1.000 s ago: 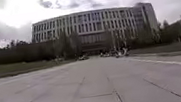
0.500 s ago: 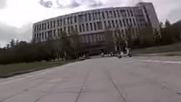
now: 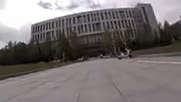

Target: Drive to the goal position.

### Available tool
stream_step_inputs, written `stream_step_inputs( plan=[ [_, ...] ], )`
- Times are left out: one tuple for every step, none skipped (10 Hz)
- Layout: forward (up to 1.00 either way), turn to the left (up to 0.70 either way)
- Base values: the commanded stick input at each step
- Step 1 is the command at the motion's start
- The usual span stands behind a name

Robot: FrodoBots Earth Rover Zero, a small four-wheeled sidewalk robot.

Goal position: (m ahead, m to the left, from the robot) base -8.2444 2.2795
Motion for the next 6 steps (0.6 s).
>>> stream_step_inputs(
  plan=[
    [1.0, 0.0],
    [1.0, 0.0],
    [1.0, 0.0],
    [1.0, 0.0],
    [1.0, 0.0],
    [1.0, -0.06]
  ],
)
